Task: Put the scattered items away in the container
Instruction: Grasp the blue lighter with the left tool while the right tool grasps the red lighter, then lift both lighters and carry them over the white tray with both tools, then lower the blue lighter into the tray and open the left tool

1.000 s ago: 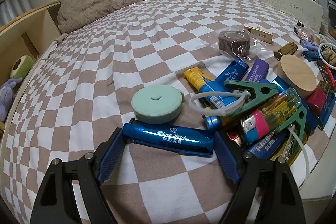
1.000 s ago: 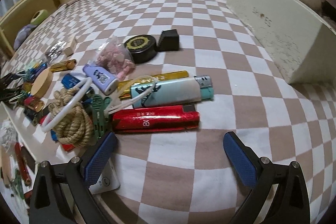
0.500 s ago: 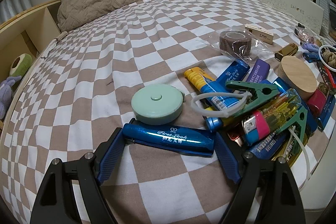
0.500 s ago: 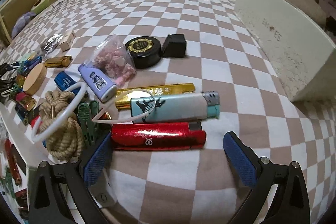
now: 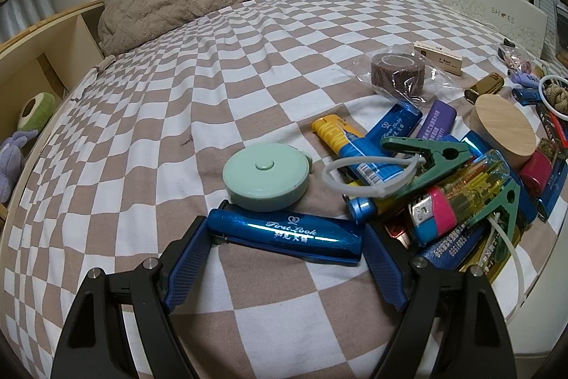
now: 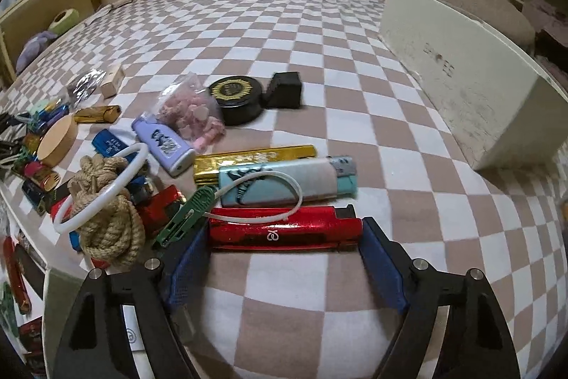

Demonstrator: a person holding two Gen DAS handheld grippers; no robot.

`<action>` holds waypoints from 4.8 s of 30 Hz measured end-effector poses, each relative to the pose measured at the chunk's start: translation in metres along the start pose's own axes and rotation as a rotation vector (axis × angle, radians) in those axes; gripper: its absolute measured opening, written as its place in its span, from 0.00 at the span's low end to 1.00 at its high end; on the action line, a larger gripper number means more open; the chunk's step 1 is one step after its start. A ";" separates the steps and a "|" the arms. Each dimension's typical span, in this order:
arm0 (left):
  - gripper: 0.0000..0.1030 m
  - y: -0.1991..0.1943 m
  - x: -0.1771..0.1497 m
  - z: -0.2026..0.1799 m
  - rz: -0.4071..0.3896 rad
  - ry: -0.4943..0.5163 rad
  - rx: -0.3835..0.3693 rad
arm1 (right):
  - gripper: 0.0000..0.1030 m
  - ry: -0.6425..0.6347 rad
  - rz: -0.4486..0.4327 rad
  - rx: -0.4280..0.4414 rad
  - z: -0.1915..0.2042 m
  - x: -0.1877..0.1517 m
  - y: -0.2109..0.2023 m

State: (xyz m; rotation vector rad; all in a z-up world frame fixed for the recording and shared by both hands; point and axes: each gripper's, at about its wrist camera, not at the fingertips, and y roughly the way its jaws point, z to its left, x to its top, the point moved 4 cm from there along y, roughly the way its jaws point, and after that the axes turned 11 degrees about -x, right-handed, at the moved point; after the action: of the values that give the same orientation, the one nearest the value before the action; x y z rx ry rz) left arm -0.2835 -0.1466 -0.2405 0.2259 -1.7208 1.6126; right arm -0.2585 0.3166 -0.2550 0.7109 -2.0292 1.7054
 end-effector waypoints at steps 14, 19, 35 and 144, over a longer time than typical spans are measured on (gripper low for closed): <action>0.82 -0.003 0.003 0.002 -0.009 0.001 0.019 | 0.81 0.249 0.056 -0.120 -0.062 -0.024 -0.008; 0.81 -0.005 0.005 0.003 -0.005 -0.001 0.023 | 0.81 0.283 0.030 -0.182 -0.068 -0.026 -0.018; 0.81 -0.042 -0.002 0.033 -0.055 -0.152 0.137 | 0.81 0.365 -0.050 -0.152 -0.076 -0.042 -0.058; 0.95 -0.206 -0.147 -0.228 0.260 -0.225 0.007 | 0.81 0.005 0.105 0.329 0.137 -0.147 -0.194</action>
State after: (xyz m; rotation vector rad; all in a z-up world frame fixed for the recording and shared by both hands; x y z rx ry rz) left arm 0.0317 -0.0291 -0.1886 0.1994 -1.9824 1.8375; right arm -0.0211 0.1755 -0.2154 0.7090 -1.8298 2.1293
